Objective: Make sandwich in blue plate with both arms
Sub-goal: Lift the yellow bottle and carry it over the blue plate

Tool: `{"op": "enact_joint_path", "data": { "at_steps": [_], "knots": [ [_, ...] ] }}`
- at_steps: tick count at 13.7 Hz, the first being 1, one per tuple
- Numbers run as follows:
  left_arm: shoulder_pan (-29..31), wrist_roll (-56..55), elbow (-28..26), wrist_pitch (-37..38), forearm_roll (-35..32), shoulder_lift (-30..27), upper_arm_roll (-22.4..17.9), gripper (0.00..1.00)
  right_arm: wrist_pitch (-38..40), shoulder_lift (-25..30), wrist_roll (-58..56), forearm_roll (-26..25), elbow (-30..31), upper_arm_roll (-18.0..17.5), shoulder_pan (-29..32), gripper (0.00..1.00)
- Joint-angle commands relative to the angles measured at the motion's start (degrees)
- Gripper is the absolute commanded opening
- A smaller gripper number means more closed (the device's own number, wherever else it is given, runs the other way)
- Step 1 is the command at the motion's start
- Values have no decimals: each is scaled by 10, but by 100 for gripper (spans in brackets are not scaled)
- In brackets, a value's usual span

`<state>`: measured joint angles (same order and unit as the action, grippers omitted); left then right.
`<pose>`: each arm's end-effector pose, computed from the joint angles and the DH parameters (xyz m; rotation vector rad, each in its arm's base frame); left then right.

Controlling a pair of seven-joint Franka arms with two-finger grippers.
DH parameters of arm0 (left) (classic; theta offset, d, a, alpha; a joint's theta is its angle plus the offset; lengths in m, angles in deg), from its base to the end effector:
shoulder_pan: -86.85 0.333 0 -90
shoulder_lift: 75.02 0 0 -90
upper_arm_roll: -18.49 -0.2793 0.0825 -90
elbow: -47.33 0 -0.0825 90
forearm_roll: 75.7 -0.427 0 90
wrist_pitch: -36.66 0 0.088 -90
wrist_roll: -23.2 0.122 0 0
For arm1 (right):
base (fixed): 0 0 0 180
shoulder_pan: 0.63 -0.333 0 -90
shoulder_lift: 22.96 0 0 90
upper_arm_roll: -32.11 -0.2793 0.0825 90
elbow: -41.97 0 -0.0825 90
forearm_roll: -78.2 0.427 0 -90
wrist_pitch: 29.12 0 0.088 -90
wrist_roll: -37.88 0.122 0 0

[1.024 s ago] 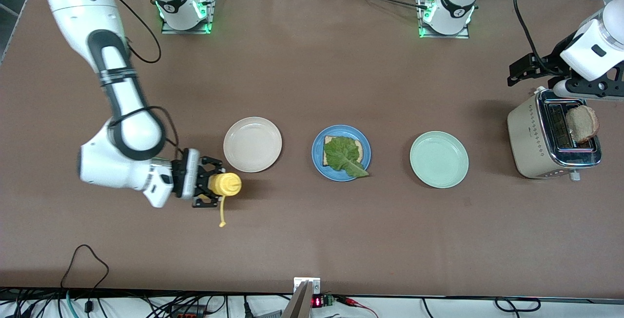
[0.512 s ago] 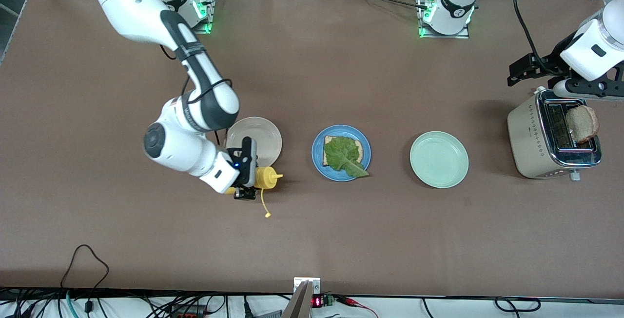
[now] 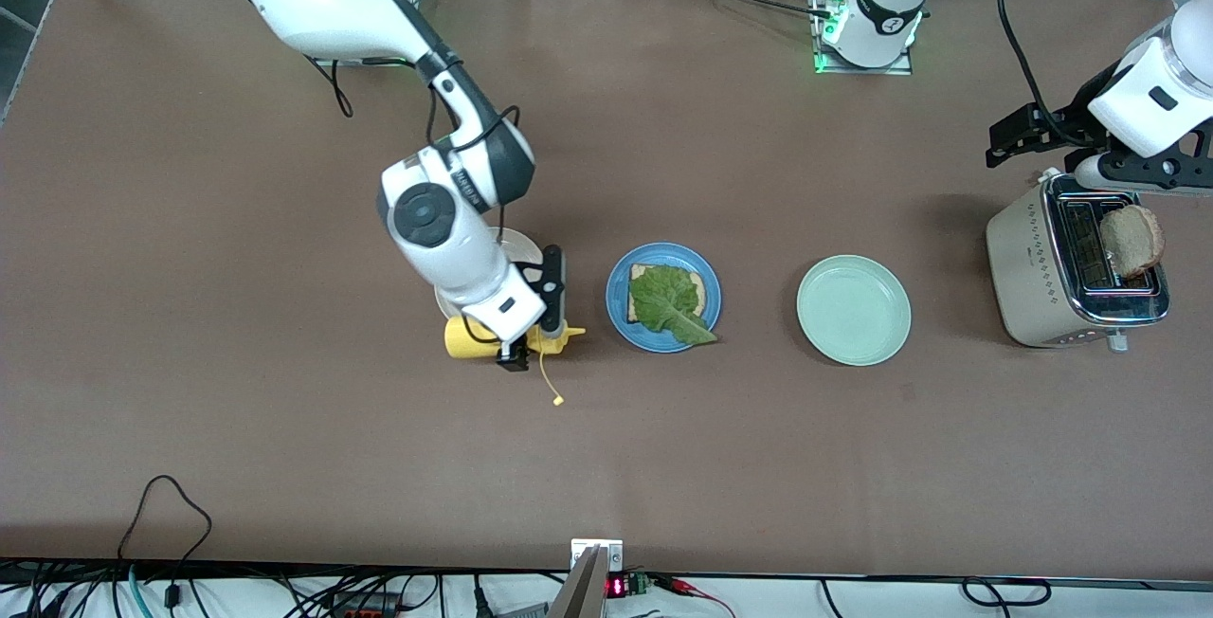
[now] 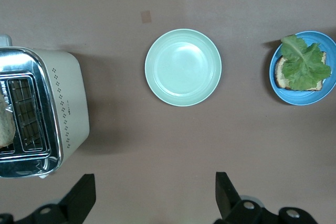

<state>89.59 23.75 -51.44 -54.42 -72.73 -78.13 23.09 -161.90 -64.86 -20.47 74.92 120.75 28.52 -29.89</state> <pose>0.5778 -0.0258 0.5277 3.0920 -0.0599 -0.1247 0.6514 0.4086 0.2388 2.1343 2.2101 0.3179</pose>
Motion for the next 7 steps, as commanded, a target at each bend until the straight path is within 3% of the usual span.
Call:
{"op": "enact_joint_path", "data": {
  "at_steps": [1,4,7],
  "knots": [
    [1,-1,9,8,5,3,2,100,61,9,75,-78,-31,24,-48,31],
    [1,0,9,8,5,3,2,100,137,0,142,-138,-73,59,-115,31],
    [2,0,9,9,5,3,1,100,172,-17,174,-161,-97,126,-199,31]
  ]
}}
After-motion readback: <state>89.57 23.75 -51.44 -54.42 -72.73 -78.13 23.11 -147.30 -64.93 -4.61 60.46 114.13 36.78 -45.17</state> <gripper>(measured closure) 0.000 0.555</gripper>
